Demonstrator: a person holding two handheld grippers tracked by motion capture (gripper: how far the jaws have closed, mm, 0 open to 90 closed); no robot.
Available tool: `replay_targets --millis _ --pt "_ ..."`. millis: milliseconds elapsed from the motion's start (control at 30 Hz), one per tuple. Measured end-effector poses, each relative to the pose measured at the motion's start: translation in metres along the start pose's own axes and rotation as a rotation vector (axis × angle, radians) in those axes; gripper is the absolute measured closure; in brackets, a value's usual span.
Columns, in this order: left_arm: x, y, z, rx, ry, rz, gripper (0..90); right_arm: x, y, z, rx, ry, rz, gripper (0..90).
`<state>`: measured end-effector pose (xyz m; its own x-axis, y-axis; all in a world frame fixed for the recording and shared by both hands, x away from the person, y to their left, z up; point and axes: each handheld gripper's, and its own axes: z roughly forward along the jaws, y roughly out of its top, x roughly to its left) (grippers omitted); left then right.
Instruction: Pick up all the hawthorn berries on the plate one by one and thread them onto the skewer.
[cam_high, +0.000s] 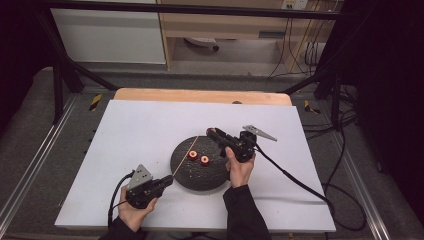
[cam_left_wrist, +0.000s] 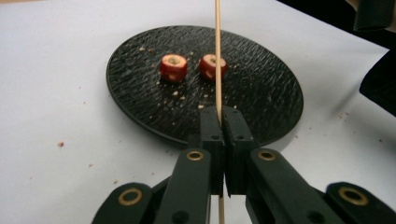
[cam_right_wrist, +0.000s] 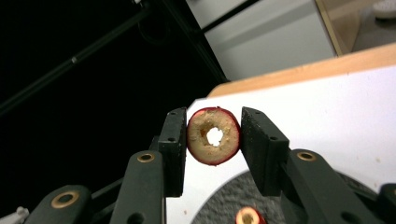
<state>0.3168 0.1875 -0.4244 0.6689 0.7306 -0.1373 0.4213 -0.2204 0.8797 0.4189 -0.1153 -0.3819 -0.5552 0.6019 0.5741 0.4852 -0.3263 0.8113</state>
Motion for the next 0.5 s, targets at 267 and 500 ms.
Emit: replay_targets --millis 267,500 --pt "-0.009 0.005 0.005 -0.023 -0.009 -0.008 88.0 -0.002 0.006 0.001 -0.084 0.012 0.028 62.6" --pt "-0.013 0.007 0.008 -0.032 -0.006 -0.015 88.0 -0.003 0.009 0.003 -0.138 0.027 0.070 62.7"
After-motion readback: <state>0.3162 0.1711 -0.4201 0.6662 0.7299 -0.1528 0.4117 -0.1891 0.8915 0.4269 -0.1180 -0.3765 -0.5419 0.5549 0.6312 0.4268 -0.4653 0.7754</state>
